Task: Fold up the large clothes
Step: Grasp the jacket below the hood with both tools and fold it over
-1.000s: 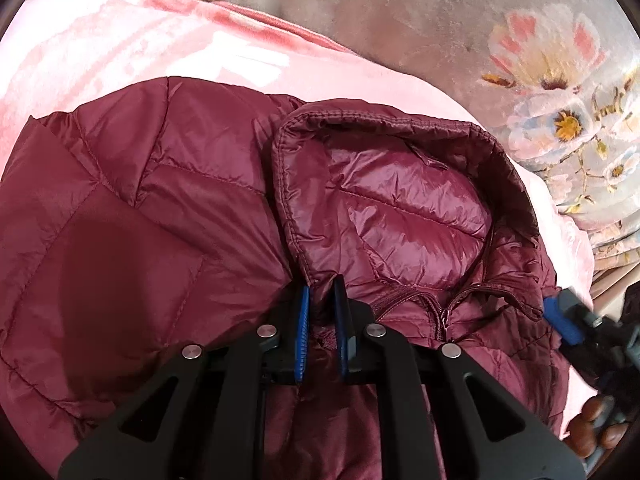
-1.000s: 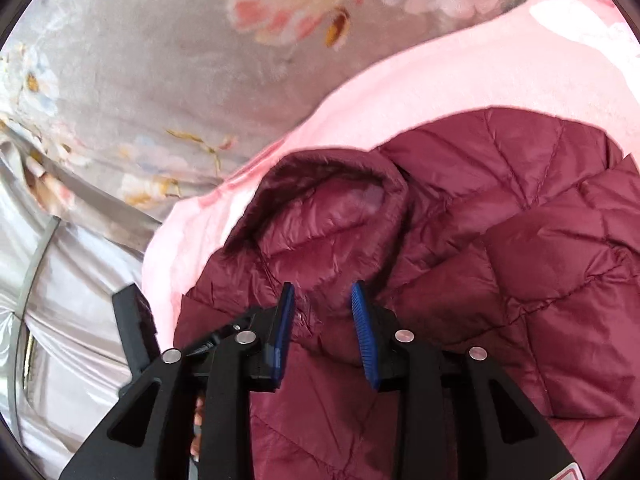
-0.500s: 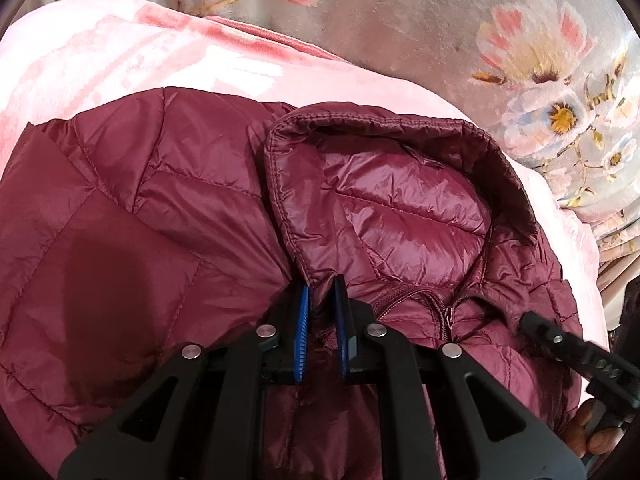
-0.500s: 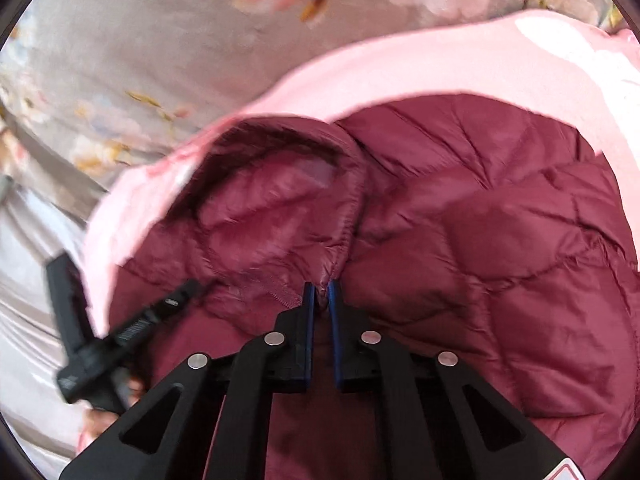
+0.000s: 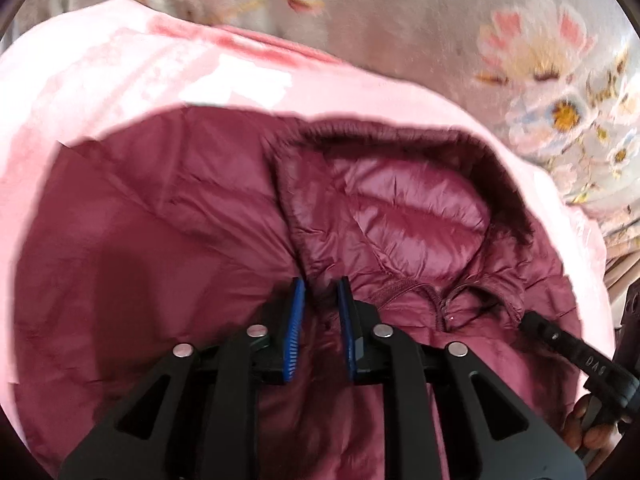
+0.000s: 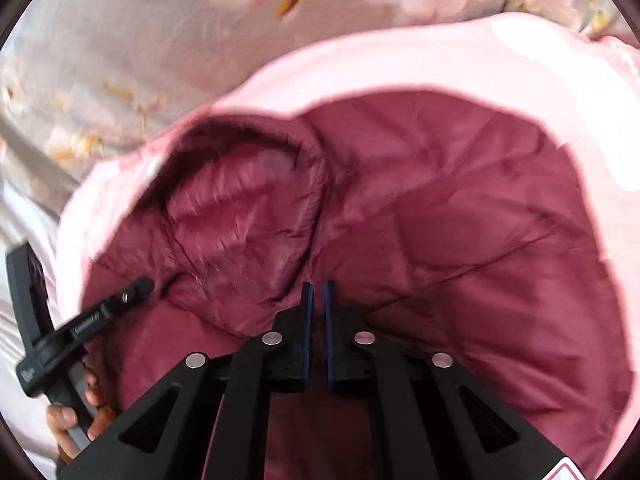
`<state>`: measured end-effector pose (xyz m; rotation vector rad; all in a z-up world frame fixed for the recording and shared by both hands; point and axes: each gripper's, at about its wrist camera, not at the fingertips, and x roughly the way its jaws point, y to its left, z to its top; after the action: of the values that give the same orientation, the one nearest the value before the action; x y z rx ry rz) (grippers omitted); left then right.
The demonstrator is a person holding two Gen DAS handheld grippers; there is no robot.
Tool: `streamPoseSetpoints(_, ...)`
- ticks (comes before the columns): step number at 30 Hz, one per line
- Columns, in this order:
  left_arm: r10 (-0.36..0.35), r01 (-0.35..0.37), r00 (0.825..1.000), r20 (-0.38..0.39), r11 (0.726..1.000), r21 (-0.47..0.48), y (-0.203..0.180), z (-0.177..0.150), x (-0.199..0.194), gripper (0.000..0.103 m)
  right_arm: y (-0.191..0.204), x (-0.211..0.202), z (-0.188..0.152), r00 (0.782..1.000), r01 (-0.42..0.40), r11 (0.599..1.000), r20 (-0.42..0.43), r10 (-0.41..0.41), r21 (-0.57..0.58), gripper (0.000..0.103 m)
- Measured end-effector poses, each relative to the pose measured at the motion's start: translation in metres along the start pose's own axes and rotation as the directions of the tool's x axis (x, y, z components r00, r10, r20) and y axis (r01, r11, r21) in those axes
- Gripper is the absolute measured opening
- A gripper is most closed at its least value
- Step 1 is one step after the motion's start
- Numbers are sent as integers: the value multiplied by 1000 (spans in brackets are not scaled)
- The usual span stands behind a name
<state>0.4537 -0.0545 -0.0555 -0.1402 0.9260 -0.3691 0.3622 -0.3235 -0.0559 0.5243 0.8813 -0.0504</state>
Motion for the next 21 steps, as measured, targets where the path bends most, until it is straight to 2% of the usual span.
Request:
streamPoseSetpoints(2,1,0,999,33,999,-33,2,16,-12,23,7,-15,17,998,-33,999,50,32,5,10)
streamPoseSetpoints(4,5,-1,998,60,997,-76,-1,44,-16,31,18,-18,43,990,-105,994,98,102,30,13)
streamPoseSetpoints(5,-11,18,998,62,994,-105,-1,58,-13,40,24,-16,57,984,-139,989,121,133,40,13)
streamPoseSetpoints(7,-35,46,997,63,984,-173,-1,79,-5,43,31,-7,79,975,-167,983,158,154,72,13)
streamPoseSetpoints(9,-92,100,995,44,965,-243,0,100,15,45,40,11,99,979,-127,988,174,110,89,14)
streamPoseSetpoints(11,-100,94,995,-8,961,-262,0,104,36,44,44,36,107,990,-90,993,119,81,71,14)
streamPoseSetpoints(13,-101,85,994,-52,966,-243,1,99,48,44,46,55,100,997,-68,998,22,67,9,14)
streamPoseSetpoints(15,-87,74,994,-67,983,-171,1,88,50,43,48,54,85,1000,-8,996,19,9,-85,14)
streamPoseSetpoints(17,-26,19,997,-69,994,-103,3,77,53,42,41,52,74,997,75,987,35,-71,-143,12)
streamPoseSetpoints(19,-4,-4,996,-86,996,-88,5,68,58,42,28,55,69,995,100,986,23,-98,-133,2)
streamPoseSetpoints(21,22,-26,996,-83,998,-58,2,62,61,41,18,60,67,997,81,991,7,-81,-110,0)
